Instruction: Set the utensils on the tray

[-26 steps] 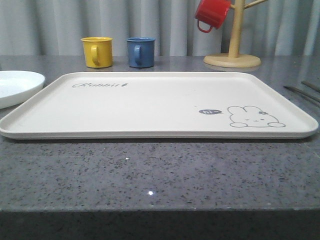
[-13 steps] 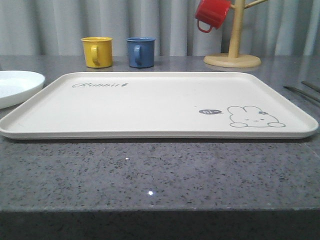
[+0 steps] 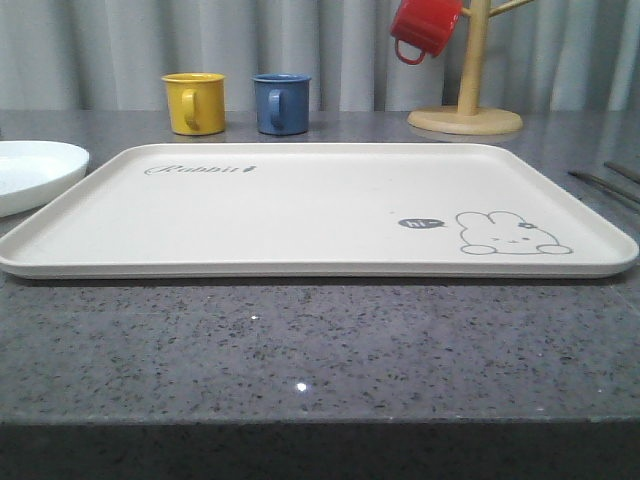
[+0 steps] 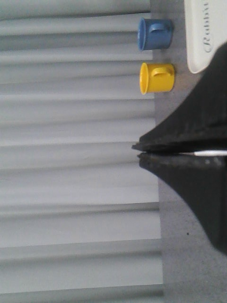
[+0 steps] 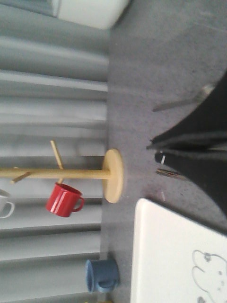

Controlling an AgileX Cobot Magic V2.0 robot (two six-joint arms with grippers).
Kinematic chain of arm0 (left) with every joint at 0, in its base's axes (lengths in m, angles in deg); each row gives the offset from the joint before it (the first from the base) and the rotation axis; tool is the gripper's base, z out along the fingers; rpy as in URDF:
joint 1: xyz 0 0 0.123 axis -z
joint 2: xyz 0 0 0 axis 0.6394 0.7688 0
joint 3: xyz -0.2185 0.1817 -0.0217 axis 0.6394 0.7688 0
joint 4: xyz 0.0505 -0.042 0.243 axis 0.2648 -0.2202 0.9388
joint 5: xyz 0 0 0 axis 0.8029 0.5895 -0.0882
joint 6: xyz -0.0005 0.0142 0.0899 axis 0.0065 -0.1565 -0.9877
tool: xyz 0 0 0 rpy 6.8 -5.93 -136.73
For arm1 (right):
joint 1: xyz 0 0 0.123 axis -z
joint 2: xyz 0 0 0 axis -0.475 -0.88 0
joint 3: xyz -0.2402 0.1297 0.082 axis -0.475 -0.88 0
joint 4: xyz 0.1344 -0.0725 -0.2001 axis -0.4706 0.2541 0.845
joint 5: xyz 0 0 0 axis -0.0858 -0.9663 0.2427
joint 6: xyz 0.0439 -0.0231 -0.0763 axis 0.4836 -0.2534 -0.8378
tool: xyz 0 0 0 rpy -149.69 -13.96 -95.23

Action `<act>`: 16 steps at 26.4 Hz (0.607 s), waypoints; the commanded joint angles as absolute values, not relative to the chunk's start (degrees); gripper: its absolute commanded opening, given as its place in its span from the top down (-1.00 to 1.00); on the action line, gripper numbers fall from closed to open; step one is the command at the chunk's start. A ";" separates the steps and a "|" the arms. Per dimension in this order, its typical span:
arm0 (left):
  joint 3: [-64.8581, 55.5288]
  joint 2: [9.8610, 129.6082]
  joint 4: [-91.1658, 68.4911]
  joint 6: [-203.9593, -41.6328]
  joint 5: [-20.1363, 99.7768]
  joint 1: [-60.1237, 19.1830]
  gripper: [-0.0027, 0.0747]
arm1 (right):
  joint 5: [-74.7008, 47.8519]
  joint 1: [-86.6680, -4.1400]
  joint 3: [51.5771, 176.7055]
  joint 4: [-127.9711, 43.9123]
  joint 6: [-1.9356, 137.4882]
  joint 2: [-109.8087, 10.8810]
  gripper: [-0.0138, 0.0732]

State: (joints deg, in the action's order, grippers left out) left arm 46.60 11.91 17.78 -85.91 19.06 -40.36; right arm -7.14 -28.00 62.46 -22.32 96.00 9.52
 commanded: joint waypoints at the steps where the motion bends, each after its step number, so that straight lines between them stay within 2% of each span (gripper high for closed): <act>1: 36.34 13.97 18.08 -85.53 23.22 -39.93 0.98 | -6.04 -27.78 70.57 -19.80 95.75 8.04 0.84; 9: 12.56 29.14 22.45 -85.53 53.57 -39.93 0.98 | -28.57 -27.78 92.14 -19.85 95.75 -8.44 0.84; 16: 12.01 37.05 17.79 -85.53 58.95 -39.93 0.98 | -34.08 -27.78 93.08 -19.96 95.75 -17.48 0.84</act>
State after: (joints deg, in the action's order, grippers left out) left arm 14.08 35.00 19.57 -85.91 62.46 -40.36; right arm -37.41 -28.00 91.65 -20.77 96.00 -15.23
